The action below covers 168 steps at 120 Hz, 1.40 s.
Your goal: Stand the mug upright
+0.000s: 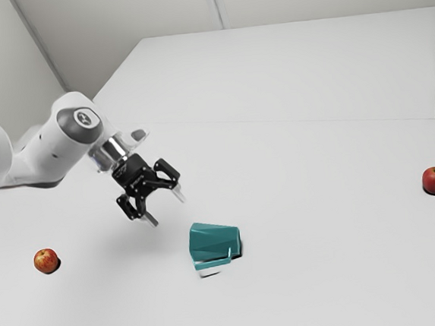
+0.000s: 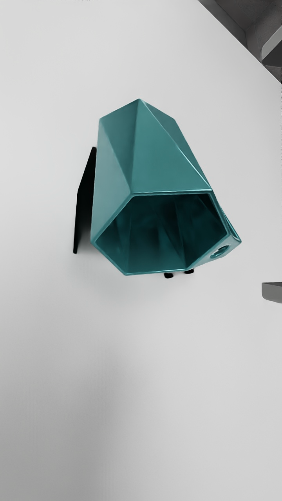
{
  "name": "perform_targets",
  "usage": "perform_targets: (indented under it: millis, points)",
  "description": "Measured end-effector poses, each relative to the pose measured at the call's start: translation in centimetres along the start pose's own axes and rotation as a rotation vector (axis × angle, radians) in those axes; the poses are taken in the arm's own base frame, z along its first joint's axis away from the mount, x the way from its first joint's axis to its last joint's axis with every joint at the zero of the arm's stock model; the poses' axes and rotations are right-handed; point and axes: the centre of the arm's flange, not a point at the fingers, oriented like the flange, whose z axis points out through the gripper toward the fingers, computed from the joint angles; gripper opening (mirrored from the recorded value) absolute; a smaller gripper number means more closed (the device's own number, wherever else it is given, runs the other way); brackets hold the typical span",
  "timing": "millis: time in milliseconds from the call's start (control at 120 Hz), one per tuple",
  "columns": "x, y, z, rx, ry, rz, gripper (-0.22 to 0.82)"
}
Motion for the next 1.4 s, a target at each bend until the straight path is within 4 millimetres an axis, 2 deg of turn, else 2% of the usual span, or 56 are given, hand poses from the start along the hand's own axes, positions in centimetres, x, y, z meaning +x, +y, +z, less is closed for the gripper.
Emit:
perform_targets:
  millis: [192,325,733,867,908,1025,1083,1400]
  points:
    - [2.2,-0.7,3.1,-0.072,-0.041,-0.090,0.60]
    - [3.3,-1.2,4.5,-0.117,-0.056,-0.141,0.60]
    - [4.5,-0.4,8.0,-0.204,-0.106,-0.215,0.60]
    - [4.7,-0.1,8.5,-0.217,-0.112,-0.224,0.60]
    - [4.7,-0.1,8.5,-0.218,-0.111,-0.226,0.54]
    - [4.7,0.0,8.4,-0.215,-0.108,-0.226,0.22]
    - [4.7,0.0,8.4,-0.214,-0.106,-0.226,0.11]
    - [4.6,1.1,7.2,-0.215,-0.085,-0.207,-0.12]
